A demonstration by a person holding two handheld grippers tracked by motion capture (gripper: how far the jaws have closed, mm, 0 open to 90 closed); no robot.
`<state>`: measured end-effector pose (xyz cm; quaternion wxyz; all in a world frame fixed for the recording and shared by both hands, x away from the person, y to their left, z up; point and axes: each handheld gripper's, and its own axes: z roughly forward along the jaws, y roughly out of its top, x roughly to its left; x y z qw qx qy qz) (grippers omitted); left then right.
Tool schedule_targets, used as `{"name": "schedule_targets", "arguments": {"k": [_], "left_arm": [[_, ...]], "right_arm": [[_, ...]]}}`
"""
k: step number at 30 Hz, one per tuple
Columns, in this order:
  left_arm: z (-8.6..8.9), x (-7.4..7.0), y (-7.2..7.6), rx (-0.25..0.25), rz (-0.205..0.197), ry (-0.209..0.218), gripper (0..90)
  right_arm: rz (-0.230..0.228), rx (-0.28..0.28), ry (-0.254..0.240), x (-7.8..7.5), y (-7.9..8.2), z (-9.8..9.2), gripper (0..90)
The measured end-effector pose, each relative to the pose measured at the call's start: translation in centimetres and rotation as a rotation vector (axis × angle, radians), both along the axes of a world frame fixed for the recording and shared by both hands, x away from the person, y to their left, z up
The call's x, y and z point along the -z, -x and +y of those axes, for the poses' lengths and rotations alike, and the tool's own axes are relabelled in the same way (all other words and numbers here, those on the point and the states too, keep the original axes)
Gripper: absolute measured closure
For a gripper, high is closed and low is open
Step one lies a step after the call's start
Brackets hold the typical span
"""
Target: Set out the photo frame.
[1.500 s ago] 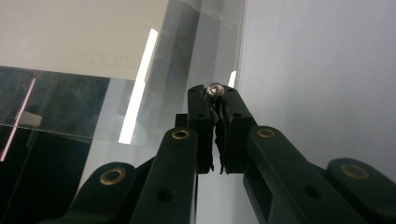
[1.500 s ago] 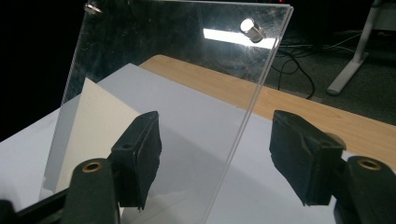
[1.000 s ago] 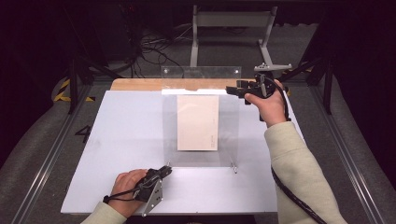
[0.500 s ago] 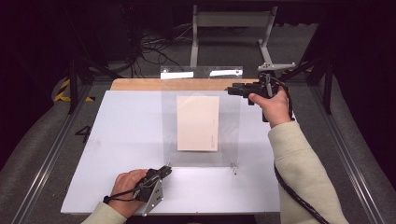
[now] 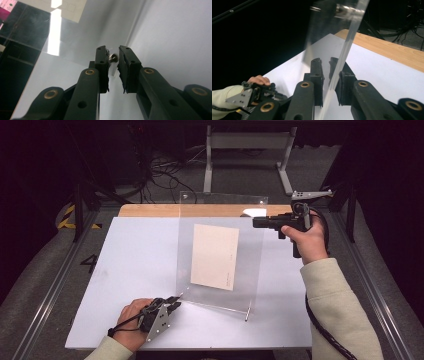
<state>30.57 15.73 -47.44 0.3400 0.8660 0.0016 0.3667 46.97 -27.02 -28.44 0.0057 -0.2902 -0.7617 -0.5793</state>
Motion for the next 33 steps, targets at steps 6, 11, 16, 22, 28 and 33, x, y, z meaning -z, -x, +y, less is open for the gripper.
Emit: {"name": "schedule_targets", "arguments": {"k": [6,11,16,22,28,33], "left_arm": [[0.3,-0.3,-0.1,0.025,0.068,0.034,72.9],[0.8,-0.8,-0.1,0.067,0.172,0.123,64.9],[2.1,-1.7,-0.2,0.097,0.322,0.272,53.2],[4.5,-3.3,-0.3,0.174,0.473,0.463,47.7],[6.3,-4.1,-0.7,0.133,0.468,0.556,45.7],[7.6,-4.0,-1.3,0.048,0.447,0.602,45.7]], "right_arm": [[0.009,-0.009,-0.022,0.2,1.1,-0.6,80.5],[-0.009,-0.024,-0.022,-0.1,2.1,-0.6,81.1],[-0.06,-0.072,-0.006,-1.3,3.7,-0.1,82.8],[-0.108,-0.11,0.013,-2.2,5.2,0.6,83.9],[-0.156,-0.141,0.024,-2.6,7.0,0.8,84.8],[-0.203,-0.157,0.037,-2.8,8.8,1.0,85.2]]}}
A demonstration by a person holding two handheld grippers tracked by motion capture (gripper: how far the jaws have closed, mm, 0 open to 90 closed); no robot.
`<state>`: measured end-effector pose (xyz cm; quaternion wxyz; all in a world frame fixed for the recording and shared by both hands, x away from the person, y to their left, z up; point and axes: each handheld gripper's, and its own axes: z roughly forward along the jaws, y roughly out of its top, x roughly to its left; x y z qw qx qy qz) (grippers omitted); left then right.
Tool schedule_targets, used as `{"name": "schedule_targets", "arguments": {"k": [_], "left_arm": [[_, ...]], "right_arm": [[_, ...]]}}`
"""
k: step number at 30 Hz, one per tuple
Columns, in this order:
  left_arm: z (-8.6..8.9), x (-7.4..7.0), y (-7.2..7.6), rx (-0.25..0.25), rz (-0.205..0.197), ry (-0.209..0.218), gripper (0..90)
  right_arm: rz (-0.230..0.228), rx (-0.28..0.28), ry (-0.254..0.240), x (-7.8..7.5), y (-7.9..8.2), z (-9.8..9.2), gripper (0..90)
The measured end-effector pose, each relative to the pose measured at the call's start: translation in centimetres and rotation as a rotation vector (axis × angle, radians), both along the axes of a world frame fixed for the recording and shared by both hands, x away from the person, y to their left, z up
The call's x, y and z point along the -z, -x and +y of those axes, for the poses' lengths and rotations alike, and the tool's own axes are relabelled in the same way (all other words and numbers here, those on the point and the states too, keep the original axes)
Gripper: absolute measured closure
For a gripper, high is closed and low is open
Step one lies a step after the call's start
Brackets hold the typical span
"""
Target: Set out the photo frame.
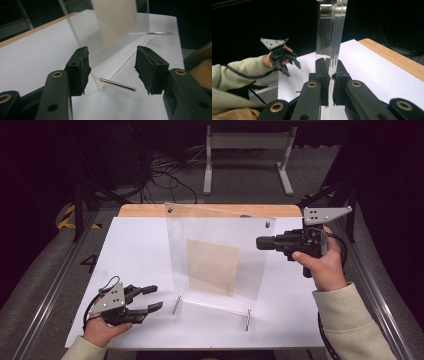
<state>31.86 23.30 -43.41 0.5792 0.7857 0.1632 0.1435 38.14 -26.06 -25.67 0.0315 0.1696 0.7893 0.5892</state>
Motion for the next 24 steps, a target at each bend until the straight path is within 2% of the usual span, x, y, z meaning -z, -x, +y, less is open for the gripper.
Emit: {"name": "schedule_targets", "arguments": {"k": [3,5,8,11,12,14,16,20,22,24], "left_arm": [[0.8,0.2,-0.5,-0.064,0.007,0.013,45.6],[1.1,0.2,-0.6,-0.073,0.012,0.016,45.8],[1.7,0.5,-0.9,-0.116,0.018,0.035,45.9],[1.9,0.7,-1.1,-0.127,0.022,0.036,46.6],[2.0,0.9,-1.1,-0.134,0.034,0.044,47.0],[2.1,1.5,-1.3,-0.146,0.063,0.059,47.1],[2.3,1.8,-1.6,-0.164,0.074,0.054,47.8],[3.0,1.4,-1.6,-0.212,0.057,0.071,47.8],[3.1,1.4,-1.7,-0.218,0.061,0.079,47.6],[3.1,1.6,-1.7,-0.222,0.066,0.079,47.7]], "right_arm": [[-0.028,-0.011,0.014,-0.1,1.1,0.1,85.3],[-0.041,-0.014,0.018,-0.1,1.4,0.1,85.3],[-0.068,-0.023,0.031,-0.1,2.5,0.1,85.3],[-0.088,-0.029,0.033,-0.1,3.0,0.2,85.3],[-0.107,-0.035,0.036,0.0,3.7,0.3,85.3],[-0.114,-0.035,0.038,0.0,4.0,0.3,85.2],[-0.123,-0.026,0.045,0.0,4.8,0.3,85.0],[-0.146,0.01,0.073,-0.1,6.0,0.7,83.5],[-0.149,0.035,0.089,-0.3,6.4,0.9,82.7],[-0.141,0.044,0.079,-0.3,6.4,1.1,82.8]]}}
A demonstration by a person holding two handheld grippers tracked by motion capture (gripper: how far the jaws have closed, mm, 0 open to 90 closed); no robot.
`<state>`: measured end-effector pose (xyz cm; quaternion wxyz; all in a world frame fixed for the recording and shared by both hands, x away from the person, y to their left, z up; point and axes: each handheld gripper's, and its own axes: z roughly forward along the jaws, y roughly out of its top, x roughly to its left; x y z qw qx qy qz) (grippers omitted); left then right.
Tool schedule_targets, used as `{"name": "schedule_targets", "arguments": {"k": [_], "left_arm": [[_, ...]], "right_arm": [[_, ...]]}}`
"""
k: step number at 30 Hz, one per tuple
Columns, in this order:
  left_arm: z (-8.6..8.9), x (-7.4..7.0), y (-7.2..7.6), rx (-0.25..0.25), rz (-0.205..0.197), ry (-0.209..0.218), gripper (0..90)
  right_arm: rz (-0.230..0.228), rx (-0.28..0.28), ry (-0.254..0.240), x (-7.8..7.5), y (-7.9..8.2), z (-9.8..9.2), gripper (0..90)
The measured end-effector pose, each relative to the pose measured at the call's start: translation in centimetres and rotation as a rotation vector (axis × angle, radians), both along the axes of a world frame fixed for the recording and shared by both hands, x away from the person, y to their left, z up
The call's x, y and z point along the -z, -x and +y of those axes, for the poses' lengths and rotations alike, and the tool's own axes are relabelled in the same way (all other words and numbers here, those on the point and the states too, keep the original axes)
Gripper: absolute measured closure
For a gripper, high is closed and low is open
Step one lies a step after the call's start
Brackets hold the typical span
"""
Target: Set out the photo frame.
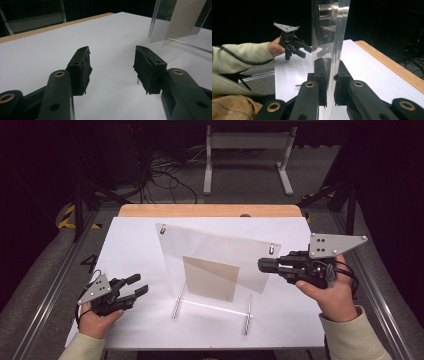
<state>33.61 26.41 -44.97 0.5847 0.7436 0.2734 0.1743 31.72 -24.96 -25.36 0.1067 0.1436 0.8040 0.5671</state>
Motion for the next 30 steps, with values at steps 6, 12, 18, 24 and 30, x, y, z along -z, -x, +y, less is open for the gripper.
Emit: {"name": "schedule_targets", "arguments": {"k": [6,12,18,24,30], "left_arm": [[0.1,0.1,-0.1,-0.002,-0.003,-0.01,47.6],[0.3,0.2,-0.2,-0.008,-0.002,-0.013,47.7],[0.1,0.2,-0.1,-0.01,0.003,-0.01,47.5],[0.3,0.3,-0.1,-0.017,-0.001,-0.015,47.3],[0.6,0.4,-0.1,-0.023,0.004,-0.01,47.3]], "right_arm": [[0.018,0.016,-0.018,0.3,-0.3,1.3,82.4],[0.031,0.0,-0.051,0.2,-0.6,2.0,84.5],[0.03,0.0,-0.039,0.0,0.0,2.4,85.2],[0.025,0.015,-0.068,-0.2,0.0,2.8,85.5],[-0.059,0.062,-0.068,-1.3,0.2,3.2,85.6]]}}
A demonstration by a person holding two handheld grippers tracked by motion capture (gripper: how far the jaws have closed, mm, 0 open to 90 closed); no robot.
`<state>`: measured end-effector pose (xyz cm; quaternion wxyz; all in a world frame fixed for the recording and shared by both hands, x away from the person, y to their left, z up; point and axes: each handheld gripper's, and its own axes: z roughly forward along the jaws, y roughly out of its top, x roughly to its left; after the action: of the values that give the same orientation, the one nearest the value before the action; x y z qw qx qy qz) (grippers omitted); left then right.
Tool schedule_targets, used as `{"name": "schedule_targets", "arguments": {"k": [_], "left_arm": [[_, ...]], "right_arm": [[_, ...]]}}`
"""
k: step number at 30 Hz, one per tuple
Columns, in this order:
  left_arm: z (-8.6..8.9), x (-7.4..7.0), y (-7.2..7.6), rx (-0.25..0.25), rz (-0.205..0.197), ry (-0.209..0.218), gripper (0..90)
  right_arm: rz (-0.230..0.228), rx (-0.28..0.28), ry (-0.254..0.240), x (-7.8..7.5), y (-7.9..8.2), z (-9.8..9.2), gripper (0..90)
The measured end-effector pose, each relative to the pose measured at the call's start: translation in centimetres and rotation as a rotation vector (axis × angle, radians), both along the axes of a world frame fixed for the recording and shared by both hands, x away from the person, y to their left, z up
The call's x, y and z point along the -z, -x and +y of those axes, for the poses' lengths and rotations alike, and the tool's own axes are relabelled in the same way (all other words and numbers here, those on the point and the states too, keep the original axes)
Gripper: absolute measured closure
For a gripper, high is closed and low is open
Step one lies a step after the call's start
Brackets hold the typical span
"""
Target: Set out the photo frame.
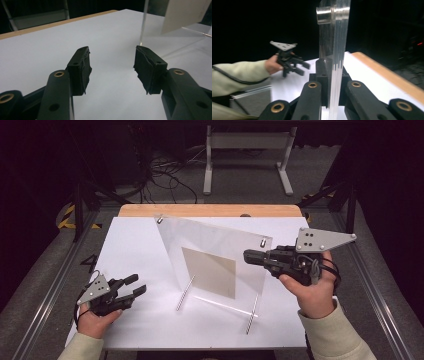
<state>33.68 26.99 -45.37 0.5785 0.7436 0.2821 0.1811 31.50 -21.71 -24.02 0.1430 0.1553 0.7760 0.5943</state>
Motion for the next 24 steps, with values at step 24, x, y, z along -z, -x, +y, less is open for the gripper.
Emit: {"name": "schedule_targets", "arguments": {"k": [24], "left_arm": [[-0.4,0.2,0.0,0.011,0.006,-0.024,46.8]], "right_arm": [[-0.271,0.55,0.045,1.6,-2.0,-0.1,85.5]]}}
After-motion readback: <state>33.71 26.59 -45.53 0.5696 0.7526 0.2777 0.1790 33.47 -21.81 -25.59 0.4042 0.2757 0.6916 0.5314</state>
